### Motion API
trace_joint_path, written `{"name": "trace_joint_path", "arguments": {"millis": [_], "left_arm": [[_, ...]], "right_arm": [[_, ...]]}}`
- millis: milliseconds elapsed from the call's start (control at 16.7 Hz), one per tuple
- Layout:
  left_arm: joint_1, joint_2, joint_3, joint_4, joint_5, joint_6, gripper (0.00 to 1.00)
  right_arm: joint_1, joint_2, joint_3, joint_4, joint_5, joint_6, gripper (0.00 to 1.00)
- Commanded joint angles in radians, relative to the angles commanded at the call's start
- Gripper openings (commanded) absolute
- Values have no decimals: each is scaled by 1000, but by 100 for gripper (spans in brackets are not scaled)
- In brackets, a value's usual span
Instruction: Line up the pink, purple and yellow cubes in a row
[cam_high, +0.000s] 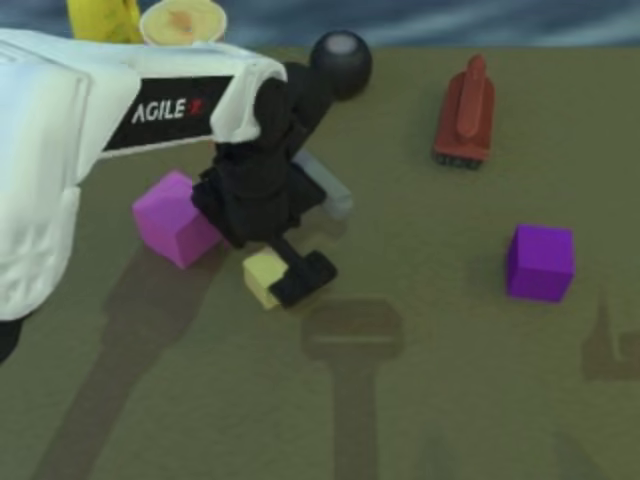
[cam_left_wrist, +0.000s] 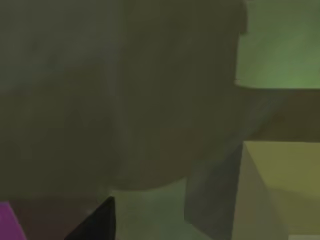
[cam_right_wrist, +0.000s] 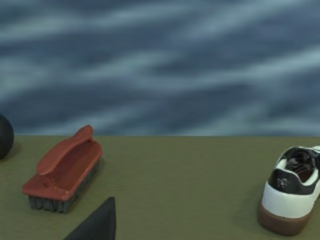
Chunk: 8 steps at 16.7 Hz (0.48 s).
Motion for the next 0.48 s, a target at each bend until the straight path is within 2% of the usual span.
{"name": "trace_joint_path", "arguments": {"millis": [360, 480], "left_arm": [[-1, 25, -36, 53, 0, 0, 100], [-1, 25, -36, 53, 0, 0, 85]], "right_arm": [[0, 0, 0, 0, 0, 0, 100], [0, 0, 0, 0, 0, 0, 100]]}}
